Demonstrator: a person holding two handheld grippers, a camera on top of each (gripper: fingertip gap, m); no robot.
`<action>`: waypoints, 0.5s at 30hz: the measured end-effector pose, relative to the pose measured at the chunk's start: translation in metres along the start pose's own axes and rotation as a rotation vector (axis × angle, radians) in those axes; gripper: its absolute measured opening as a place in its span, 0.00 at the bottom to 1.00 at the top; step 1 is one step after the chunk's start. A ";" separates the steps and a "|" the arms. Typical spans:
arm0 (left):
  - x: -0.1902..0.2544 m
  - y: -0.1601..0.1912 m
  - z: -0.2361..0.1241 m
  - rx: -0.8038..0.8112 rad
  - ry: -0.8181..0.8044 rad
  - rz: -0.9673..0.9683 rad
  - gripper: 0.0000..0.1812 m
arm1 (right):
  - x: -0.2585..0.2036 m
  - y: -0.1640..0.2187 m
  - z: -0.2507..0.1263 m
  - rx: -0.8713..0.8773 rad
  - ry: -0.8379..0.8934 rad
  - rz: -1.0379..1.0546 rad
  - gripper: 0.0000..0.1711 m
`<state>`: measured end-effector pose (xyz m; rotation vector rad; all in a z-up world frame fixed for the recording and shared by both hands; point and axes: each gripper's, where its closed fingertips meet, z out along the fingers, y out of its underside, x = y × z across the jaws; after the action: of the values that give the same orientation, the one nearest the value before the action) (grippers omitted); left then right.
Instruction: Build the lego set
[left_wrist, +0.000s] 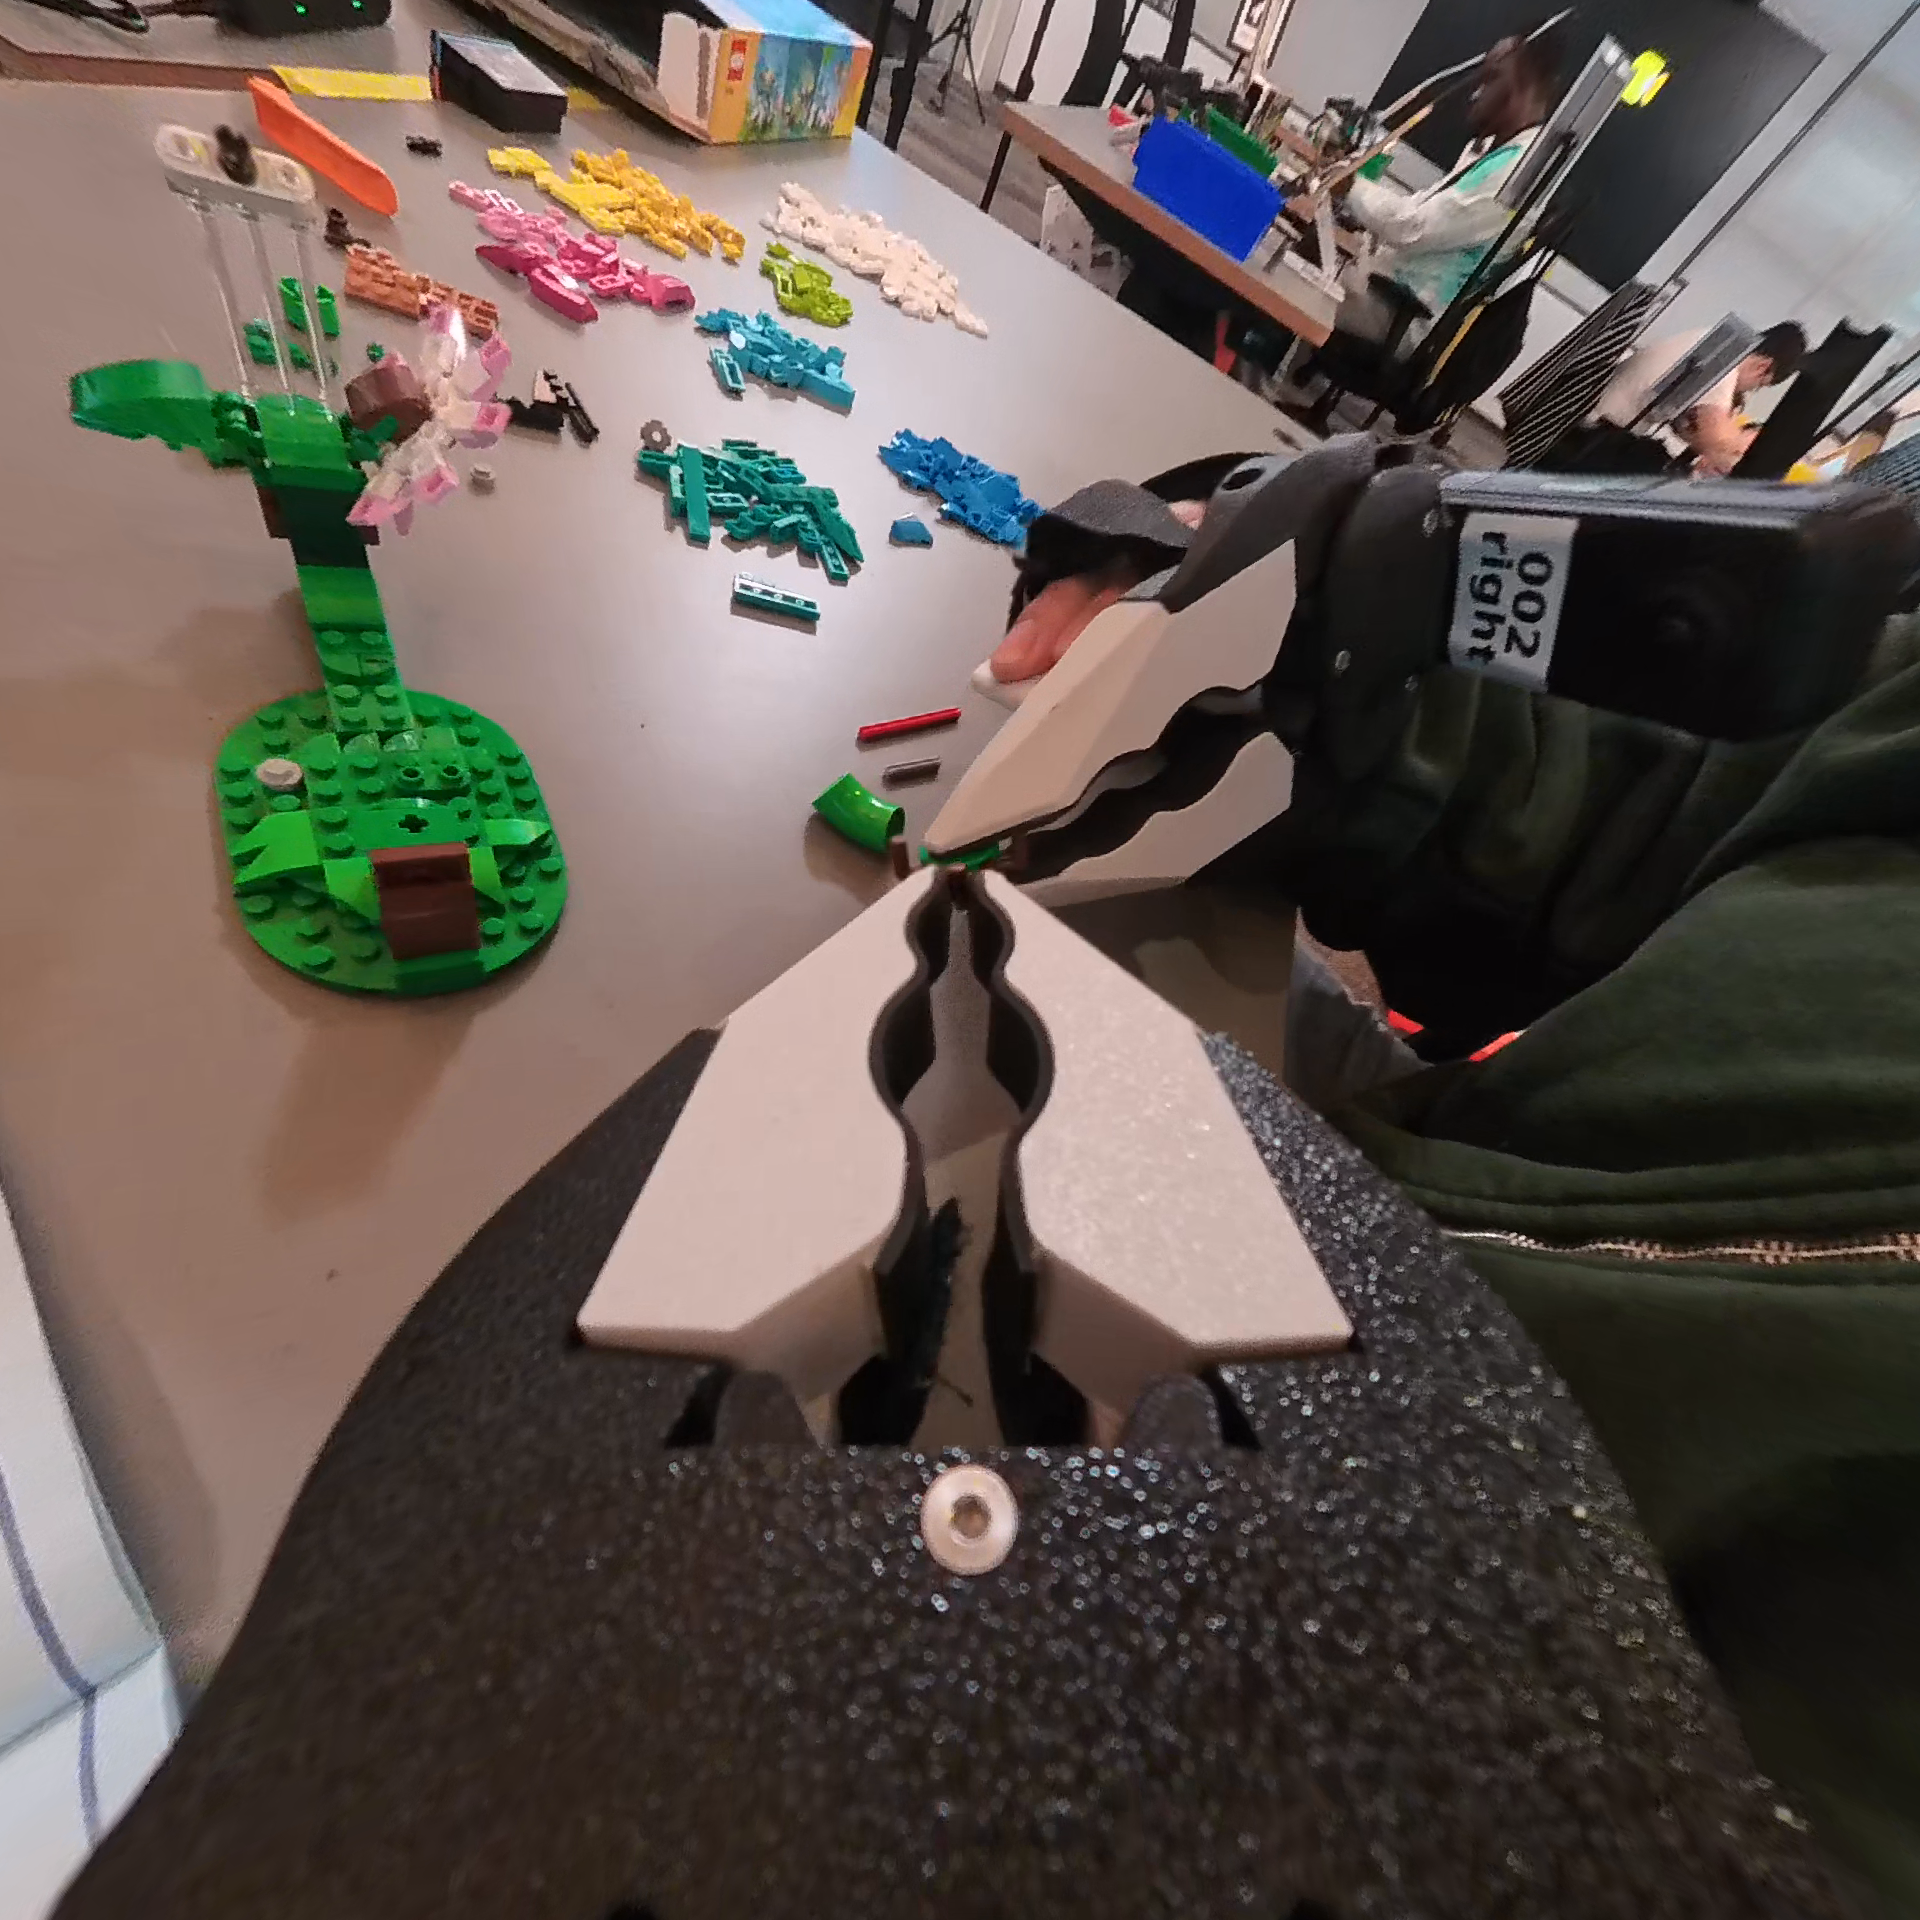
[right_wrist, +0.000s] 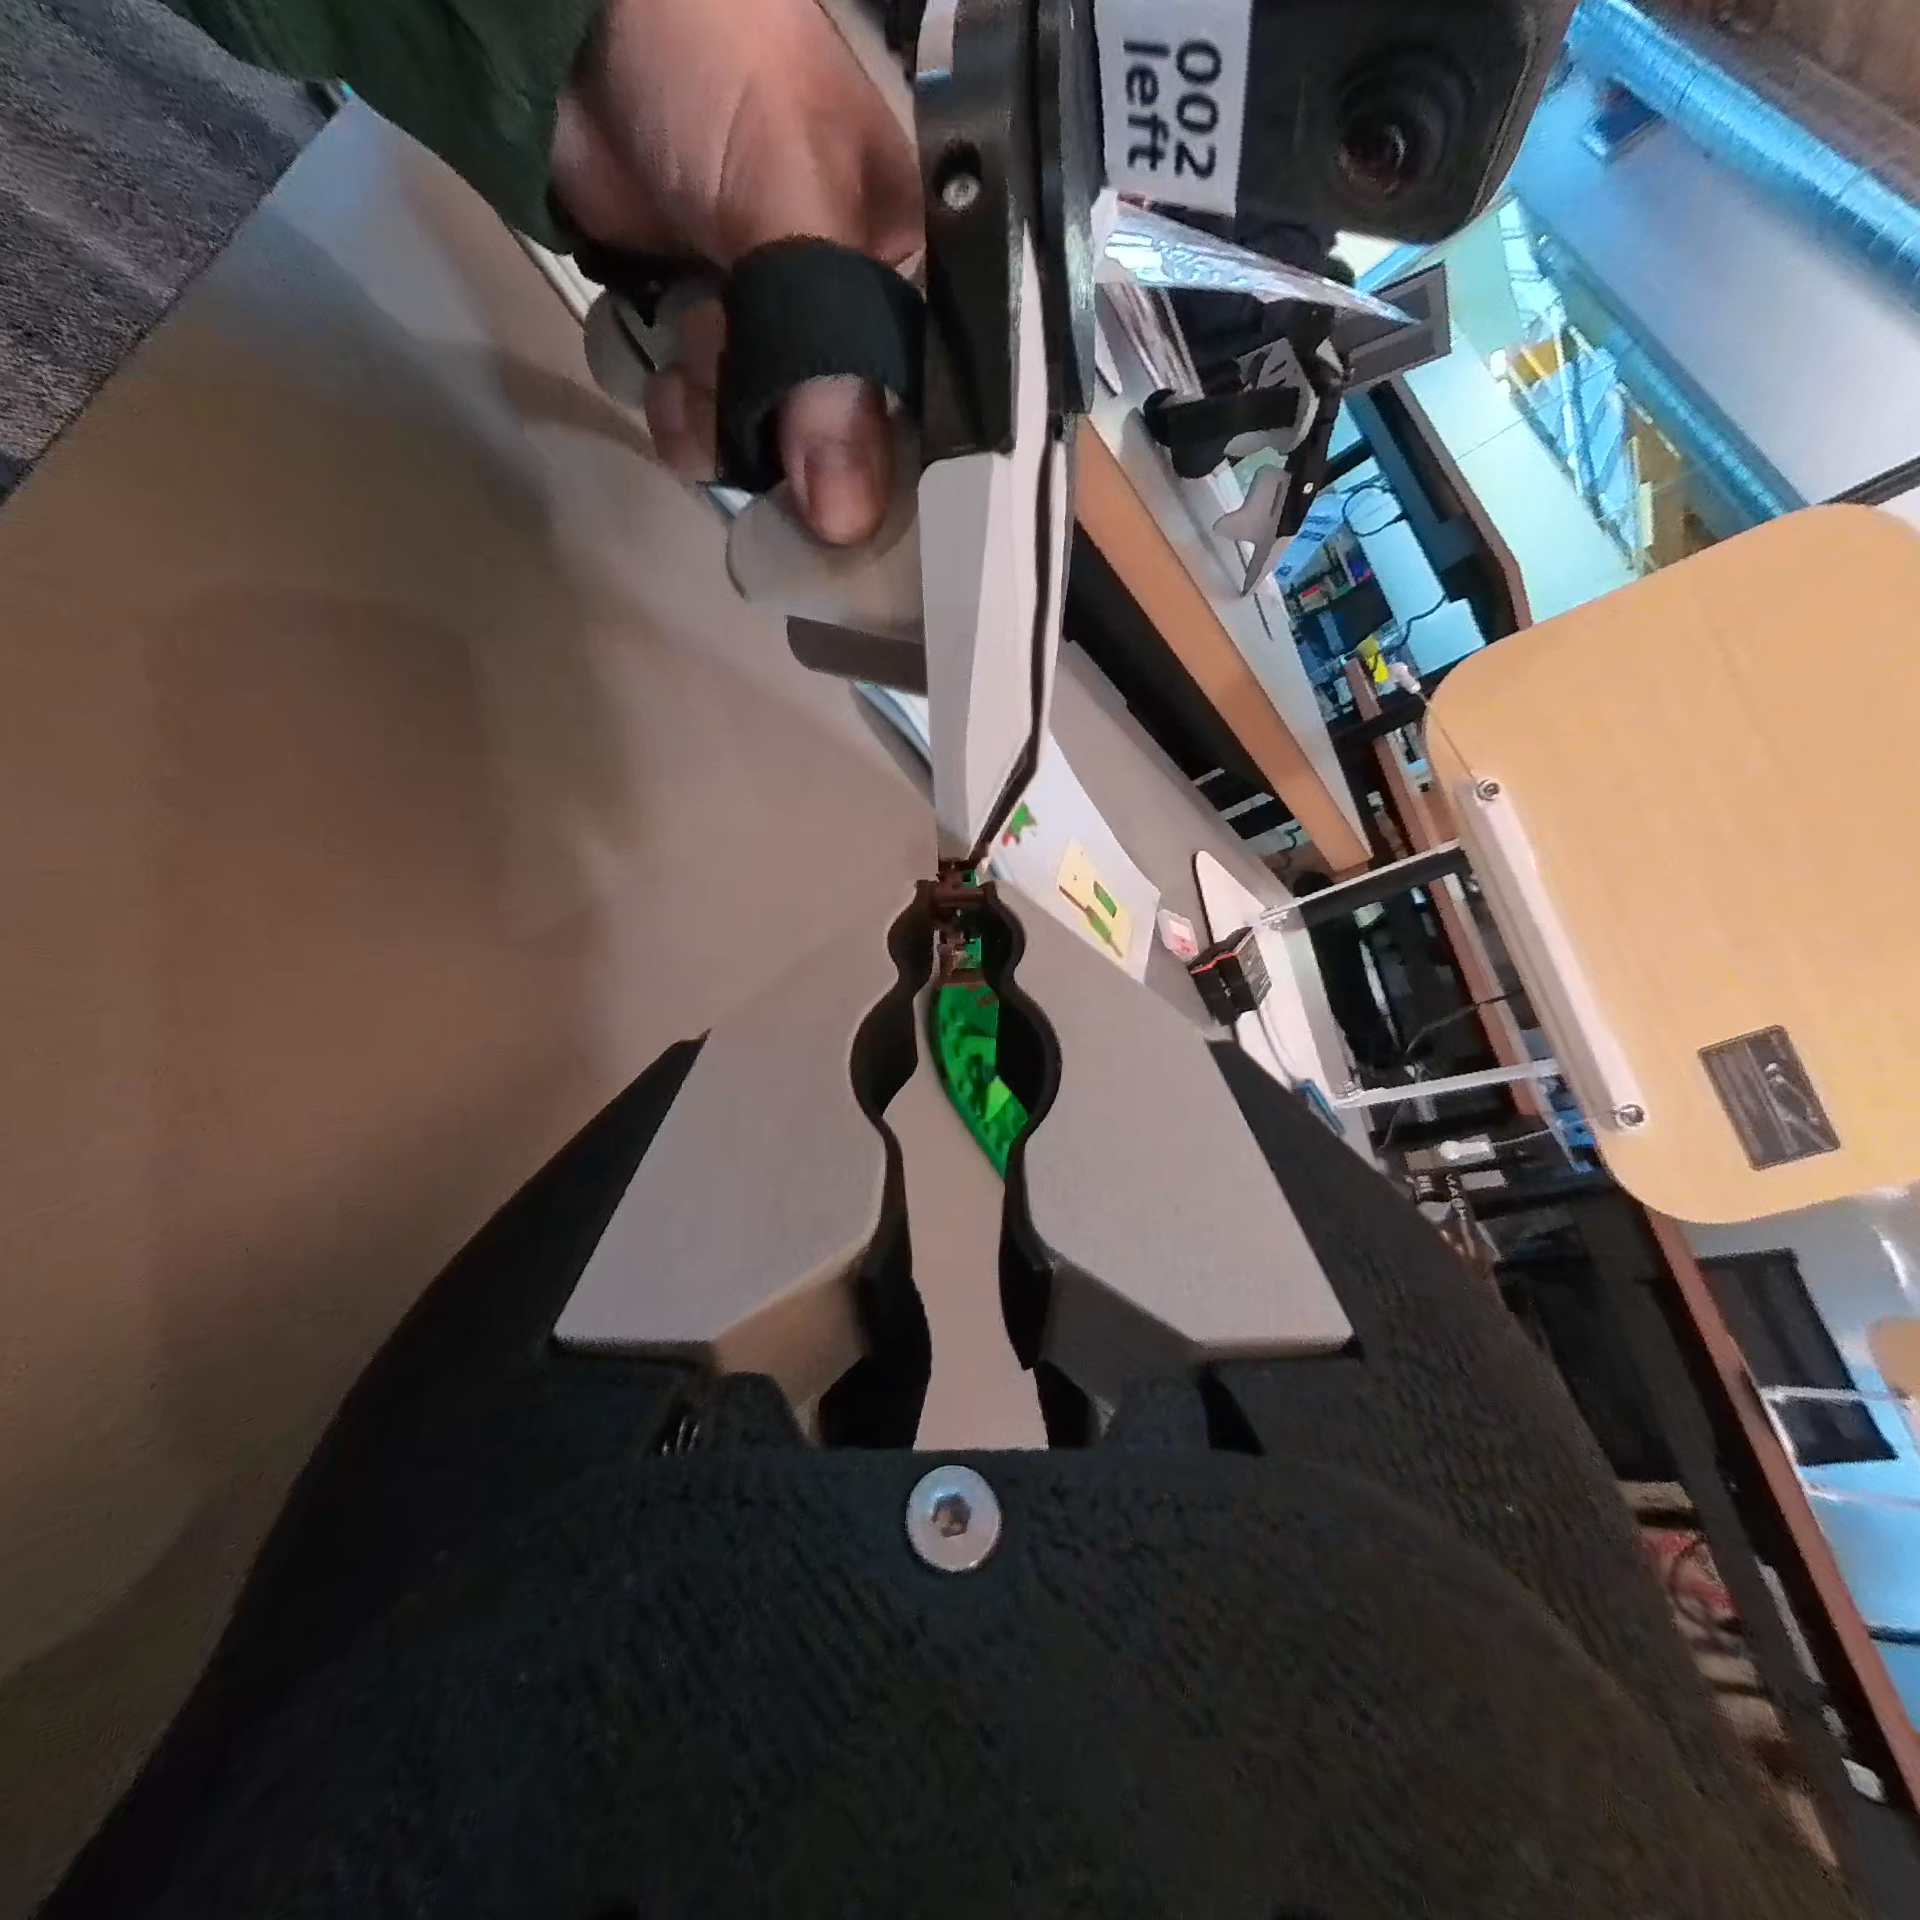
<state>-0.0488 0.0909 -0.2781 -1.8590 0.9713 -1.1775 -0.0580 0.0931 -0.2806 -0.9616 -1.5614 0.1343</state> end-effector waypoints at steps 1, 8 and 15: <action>0.001 -0.001 -0.001 0.007 0.008 -0.006 0.00 | 0.001 -0.001 -0.001 0.006 0.008 -0.006 0.04; 0.010 -0.011 -0.006 0.076 0.095 -0.070 0.00 | 0.009 -0.011 -0.006 -0.003 0.068 -0.083 0.04; 0.009 -0.013 -0.005 0.095 0.080 -0.058 0.00 | 0.011 -0.009 -0.006 -0.021 0.071 -0.082 0.04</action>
<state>-0.0481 0.0877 -0.2620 -1.7881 0.8940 -1.3187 -0.0564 0.0918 -0.2654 -0.9079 -1.5372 0.0255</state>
